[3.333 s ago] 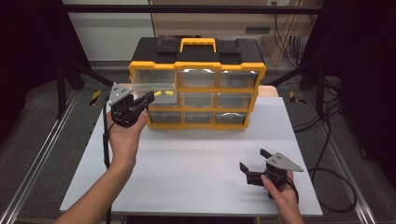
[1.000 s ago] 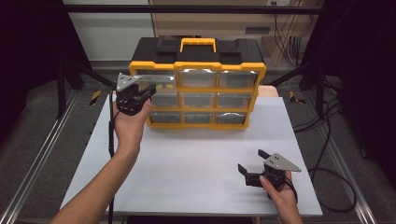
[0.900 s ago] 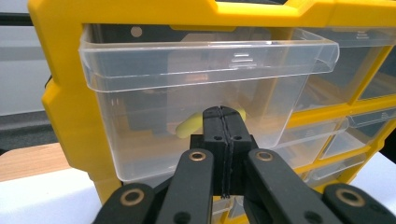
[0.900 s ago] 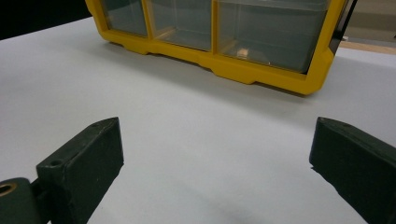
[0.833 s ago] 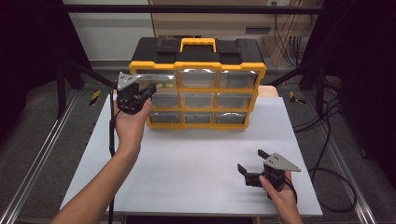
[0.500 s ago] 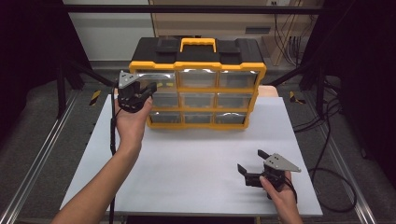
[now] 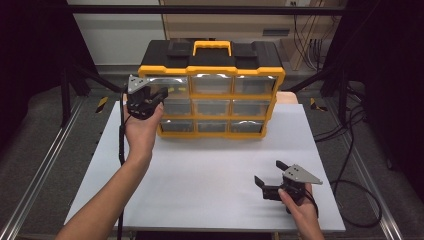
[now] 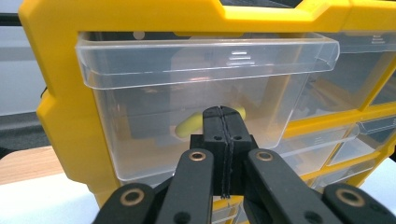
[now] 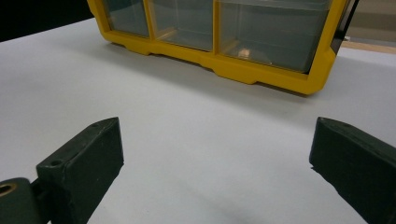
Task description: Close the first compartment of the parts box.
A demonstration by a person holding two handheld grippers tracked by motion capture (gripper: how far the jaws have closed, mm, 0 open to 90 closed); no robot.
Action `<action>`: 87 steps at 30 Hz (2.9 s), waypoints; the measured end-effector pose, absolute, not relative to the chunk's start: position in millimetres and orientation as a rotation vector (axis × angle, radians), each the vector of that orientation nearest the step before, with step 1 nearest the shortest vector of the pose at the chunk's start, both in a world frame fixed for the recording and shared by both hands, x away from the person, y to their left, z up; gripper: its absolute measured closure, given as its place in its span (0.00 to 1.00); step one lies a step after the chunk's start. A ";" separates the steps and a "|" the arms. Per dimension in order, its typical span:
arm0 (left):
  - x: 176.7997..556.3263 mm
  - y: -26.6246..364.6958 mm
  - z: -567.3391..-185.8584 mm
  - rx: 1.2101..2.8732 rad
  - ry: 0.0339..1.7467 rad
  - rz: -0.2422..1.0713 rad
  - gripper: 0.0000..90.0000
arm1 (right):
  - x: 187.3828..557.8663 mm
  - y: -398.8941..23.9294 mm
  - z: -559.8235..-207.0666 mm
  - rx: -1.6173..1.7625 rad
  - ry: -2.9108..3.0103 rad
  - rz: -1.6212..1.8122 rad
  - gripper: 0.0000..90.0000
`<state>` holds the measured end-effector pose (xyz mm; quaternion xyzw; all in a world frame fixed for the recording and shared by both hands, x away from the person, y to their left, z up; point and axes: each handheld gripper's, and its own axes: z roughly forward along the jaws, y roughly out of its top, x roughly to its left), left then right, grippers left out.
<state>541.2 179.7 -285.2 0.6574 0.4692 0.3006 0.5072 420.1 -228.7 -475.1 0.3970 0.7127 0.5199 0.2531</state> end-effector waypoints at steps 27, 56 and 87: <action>550.1 183.3 -284.1 1.587 1.152 0.753 1.00 | 420.8 -227.0 -475.9 1.076 1.948 1.403 0.04; 562.9 178.0 -285.0 1.590 1.151 0.781 1.00 | 421.0 -228.0 -476.2 1.084 1.943 1.411 0.04; 522.0 180.5 -280.0 1.602 1.043 0.770 0.55 | 420.1 -222.1 -477.4 1.029 1.983 1.369 0.04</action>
